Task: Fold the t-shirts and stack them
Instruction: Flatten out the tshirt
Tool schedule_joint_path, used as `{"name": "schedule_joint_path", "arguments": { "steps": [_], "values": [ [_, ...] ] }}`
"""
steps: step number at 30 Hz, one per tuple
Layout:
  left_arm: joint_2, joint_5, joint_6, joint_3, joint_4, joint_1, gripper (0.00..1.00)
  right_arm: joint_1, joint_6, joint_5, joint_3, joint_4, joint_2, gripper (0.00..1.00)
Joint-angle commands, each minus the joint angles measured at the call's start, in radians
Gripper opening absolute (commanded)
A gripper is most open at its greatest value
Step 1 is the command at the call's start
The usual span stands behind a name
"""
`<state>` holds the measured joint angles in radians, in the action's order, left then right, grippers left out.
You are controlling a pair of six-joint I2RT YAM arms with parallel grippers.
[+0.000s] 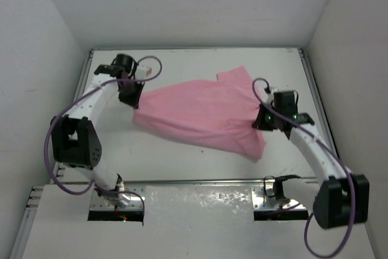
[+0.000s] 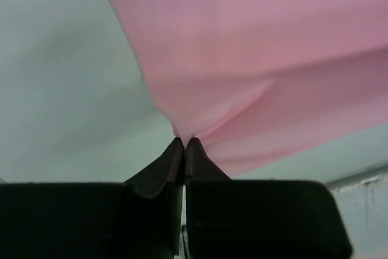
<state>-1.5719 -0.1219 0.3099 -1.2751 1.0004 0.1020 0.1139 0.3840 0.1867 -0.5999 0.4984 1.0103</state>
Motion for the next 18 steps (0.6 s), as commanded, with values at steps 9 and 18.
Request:
{"name": "schedule_joint_path", "arguments": {
  "steps": [9, 18],
  "values": [
    [-0.608, 0.074, -0.190, -1.375, -0.657, -0.022, 0.00, -0.127, 0.336, -0.006, -1.651, -0.276, 1.048, 0.00],
    [-0.476, 0.053, -0.045, -1.183, -1.138, -0.004, 0.00, -0.186, 0.443, -0.120, -1.623, -0.819, 1.031, 0.00]
  ]
}}
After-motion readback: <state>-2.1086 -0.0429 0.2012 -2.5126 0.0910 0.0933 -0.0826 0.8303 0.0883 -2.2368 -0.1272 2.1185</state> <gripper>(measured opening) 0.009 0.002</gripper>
